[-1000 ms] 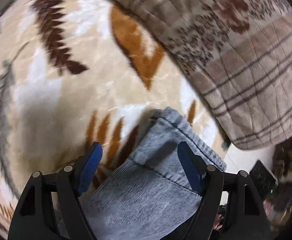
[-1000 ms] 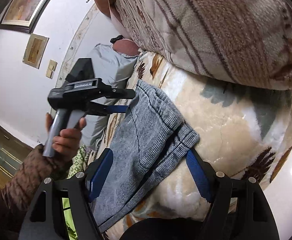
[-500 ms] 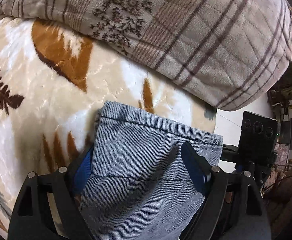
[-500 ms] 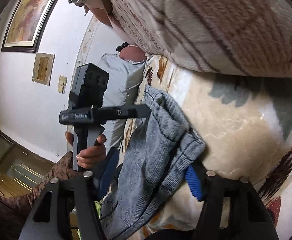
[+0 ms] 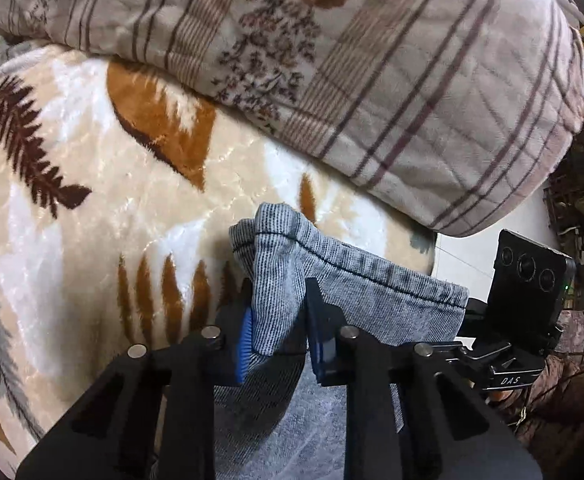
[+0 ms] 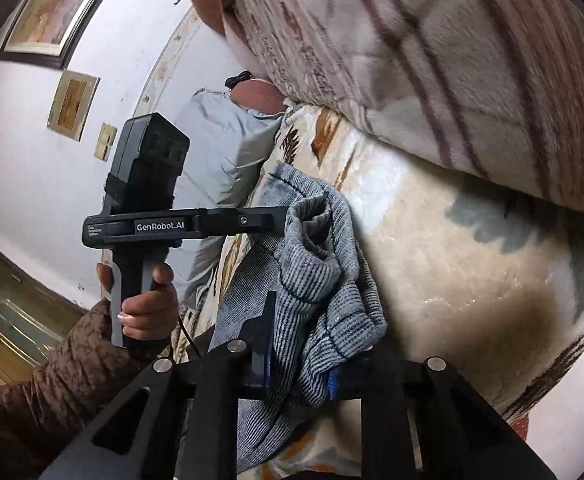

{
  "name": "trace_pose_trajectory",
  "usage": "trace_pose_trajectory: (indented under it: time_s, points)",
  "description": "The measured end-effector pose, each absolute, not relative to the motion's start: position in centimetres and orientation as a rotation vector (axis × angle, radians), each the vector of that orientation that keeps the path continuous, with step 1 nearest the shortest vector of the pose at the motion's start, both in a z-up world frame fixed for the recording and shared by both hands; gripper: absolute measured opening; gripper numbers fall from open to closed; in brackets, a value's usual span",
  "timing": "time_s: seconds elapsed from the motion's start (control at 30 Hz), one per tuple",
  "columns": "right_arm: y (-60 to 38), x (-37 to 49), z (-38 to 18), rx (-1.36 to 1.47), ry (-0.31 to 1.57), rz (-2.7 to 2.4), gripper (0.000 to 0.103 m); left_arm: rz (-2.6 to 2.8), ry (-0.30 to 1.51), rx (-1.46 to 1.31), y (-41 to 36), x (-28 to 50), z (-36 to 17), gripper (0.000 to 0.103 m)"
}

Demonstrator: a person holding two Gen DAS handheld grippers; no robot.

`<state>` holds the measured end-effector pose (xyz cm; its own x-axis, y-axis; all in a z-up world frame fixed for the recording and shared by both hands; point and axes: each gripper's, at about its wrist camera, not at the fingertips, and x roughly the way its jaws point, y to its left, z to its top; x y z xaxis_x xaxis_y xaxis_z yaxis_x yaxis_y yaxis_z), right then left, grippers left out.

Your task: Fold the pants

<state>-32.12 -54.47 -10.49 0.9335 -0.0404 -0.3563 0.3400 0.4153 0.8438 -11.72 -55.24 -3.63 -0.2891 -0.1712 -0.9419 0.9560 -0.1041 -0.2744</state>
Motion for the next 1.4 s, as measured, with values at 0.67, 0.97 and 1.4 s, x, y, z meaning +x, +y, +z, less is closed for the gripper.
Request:
trace_pose_trajectory:
  time_s: [0.67, 0.97, 1.4]
  points:
    - [-51.1, -31.6, -3.9, 0.926, 0.334, -0.172, 0.018, -1.470, 1.117, 0.776, -48.2, -9.3, 5.2, 0.019]
    - [-49.0, -30.0, -1.6, 0.884, 0.336, -0.105, 0.018, -1.419, 1.084, 0.709, -44.9, -7.8, 7.2, 0.018]
    - [-44.4, -26.0, 0.4, 0.799, 0.424, -0.010, 0.018, -1.339, 1.100, 0.607, -38.7, -3.6, 8.1, 0.018]
